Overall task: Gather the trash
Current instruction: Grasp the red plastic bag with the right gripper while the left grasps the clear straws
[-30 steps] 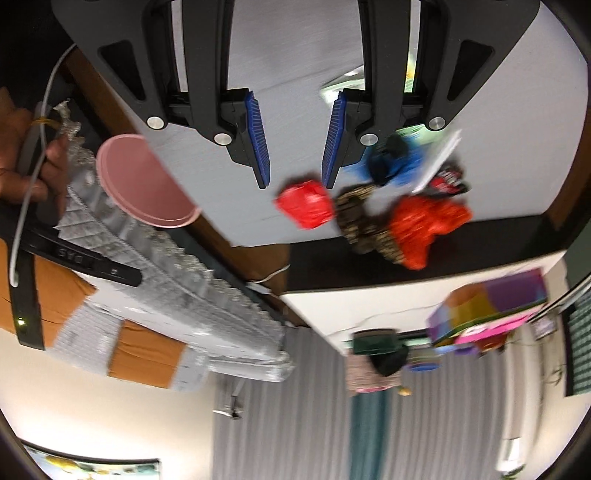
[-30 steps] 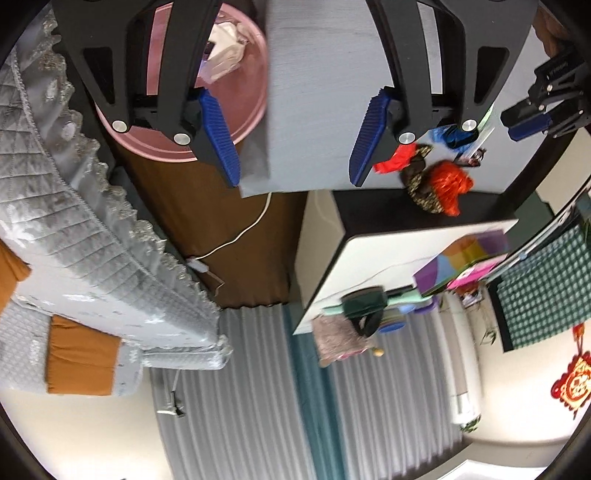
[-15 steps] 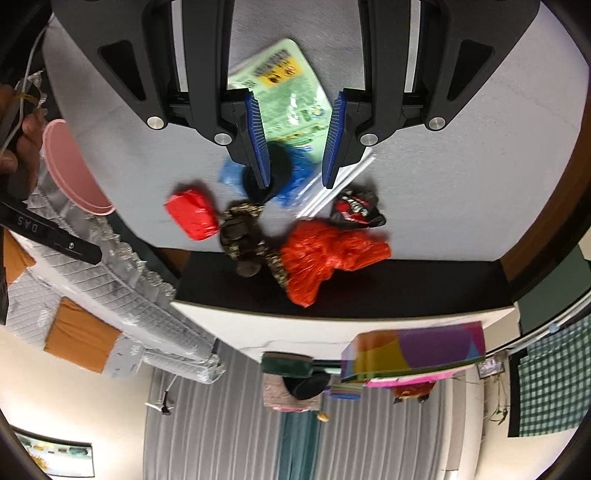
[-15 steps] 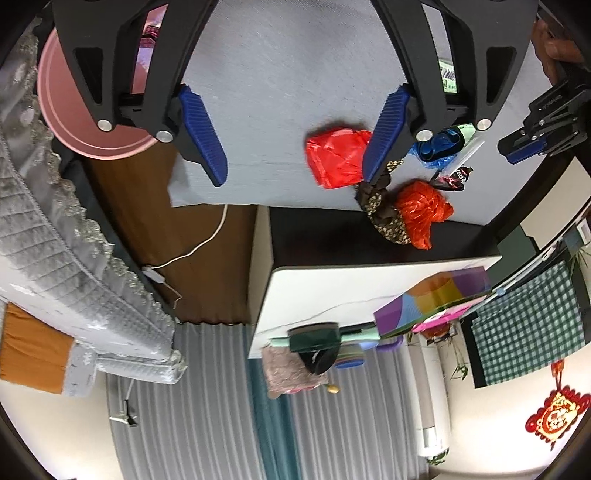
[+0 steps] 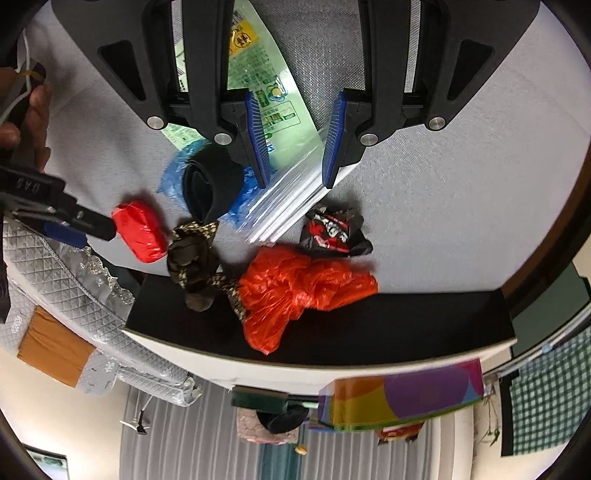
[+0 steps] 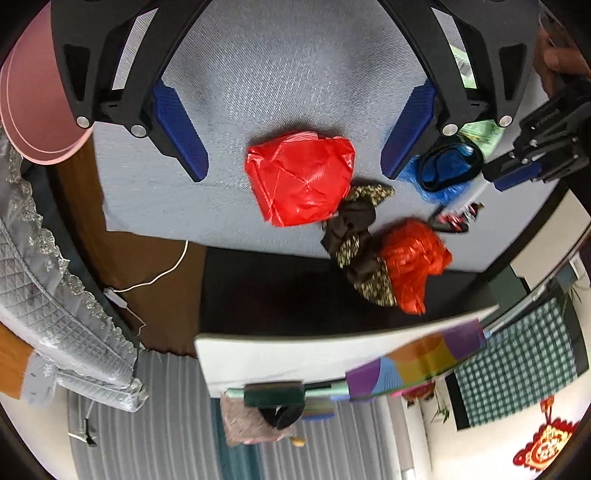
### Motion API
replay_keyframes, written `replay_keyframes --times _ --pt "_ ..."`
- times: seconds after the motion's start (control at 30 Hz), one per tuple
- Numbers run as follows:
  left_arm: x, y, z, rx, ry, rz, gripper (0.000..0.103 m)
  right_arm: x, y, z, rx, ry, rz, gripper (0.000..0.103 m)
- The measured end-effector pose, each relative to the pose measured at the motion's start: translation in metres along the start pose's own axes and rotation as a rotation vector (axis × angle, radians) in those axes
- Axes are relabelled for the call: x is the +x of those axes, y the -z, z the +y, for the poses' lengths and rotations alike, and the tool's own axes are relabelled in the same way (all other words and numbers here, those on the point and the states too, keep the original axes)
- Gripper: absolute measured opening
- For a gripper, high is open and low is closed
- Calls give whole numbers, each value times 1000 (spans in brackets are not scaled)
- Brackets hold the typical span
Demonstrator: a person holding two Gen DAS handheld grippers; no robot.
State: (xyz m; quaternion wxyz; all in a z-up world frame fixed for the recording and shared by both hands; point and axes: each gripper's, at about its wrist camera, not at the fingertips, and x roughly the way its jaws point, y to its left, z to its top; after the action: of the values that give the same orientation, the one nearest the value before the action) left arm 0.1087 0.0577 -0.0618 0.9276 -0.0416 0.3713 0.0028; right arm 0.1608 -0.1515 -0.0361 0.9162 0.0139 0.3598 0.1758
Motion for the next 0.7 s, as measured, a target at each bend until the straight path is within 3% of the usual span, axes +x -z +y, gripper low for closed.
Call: replay_keyframes --times 0.43,0.57,0.63,0.7 --pt "12 0 2 -19 10 34 28 33 -1 0 -9 15 95 93" --pt "14 0 4 -23 9 41 15 37 -1 -2 2 11 119 91" --pt "12 0 4 -22 9 37 7 37 -1 -2 4 9 122 82" --pt "11 -2 4 -20 7 32 5 38 -2 -2 1 15 124 78"
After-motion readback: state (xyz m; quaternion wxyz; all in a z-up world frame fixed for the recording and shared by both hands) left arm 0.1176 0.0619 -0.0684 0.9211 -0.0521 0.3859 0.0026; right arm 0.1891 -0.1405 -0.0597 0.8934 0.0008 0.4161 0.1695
